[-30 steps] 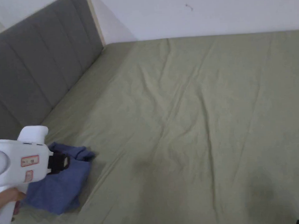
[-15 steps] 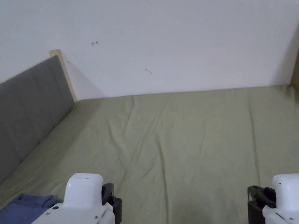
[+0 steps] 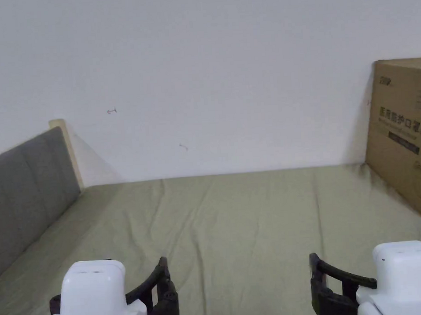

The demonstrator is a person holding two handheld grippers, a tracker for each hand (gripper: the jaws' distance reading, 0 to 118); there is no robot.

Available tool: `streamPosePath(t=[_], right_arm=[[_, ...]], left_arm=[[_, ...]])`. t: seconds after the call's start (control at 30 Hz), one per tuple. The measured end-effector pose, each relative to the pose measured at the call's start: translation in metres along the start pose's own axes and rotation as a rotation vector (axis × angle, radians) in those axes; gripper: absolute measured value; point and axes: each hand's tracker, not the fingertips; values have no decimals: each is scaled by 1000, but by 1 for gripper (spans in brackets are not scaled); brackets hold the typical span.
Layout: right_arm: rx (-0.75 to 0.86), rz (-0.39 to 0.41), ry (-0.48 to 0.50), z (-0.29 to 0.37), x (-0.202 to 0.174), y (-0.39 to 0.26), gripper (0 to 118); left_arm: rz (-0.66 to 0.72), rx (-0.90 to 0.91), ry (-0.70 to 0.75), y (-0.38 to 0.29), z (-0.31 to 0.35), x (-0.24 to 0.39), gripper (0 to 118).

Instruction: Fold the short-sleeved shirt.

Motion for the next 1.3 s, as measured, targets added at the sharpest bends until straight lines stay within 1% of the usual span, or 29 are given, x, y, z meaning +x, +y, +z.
streamPosePath(t=[0.03,0.1,0.13,0.23,0.37,0.43,0.5,0.57,0.63,0.7,0.73,0.83,0.87,0.97,1.03,1.17,1.3], right_arm=[[1,3,4,0,-1,0,103],[3,2,13,0,0,2,112],[6,1,15,1,0,2,113],[17,2,10,1,-2,4,113],[22,7,5,2,-2,6,113],[22,12,0,2,-2,7,113],[14,14,4,0,-1,9,113],[8,7,8,0,1,10,113],[4,-3,5,0,3,10,113],[0,-4,0,0,4,10,113],[-4,-1,-1,-1,4,10,113],[-10,0,-1,-3,4,9,113],[-16,-3,1,-5,3,9,113],[-32,0,11,-7,1,6,113],[-37,5,12,-9,-2,5,113],[-42,7,22,-10,-3,5,113],[-44,16,27,-9,-3,6,113]], left_arm=[[17,1,9,0,1,-1,78],[67,13,-9,2,3,-3,109],[70,14,-18,2,4,-4,118],[67,12,-38,3,3,-3,118],[61,8,-23,4,5,2,118],[43,-31,-58,7,5,3,118],[60,-77,-57,12,9,4,118],[90,-95,-117,16,14,0,117],[113,-61,-195,21,21,-8,117],[125,-46,-180,25,25,-10,117],[122,-41,-146,27,26,-9,117],[38,16,-53,28,28,-5,117],[29,28,-31,26,28,-4,117],[18,5,11,28,25,3,117],[41,-7,36,29,25,7,117],[59,-27,14,29,19,10,117],[41,-30,9,28,13,11,117]])
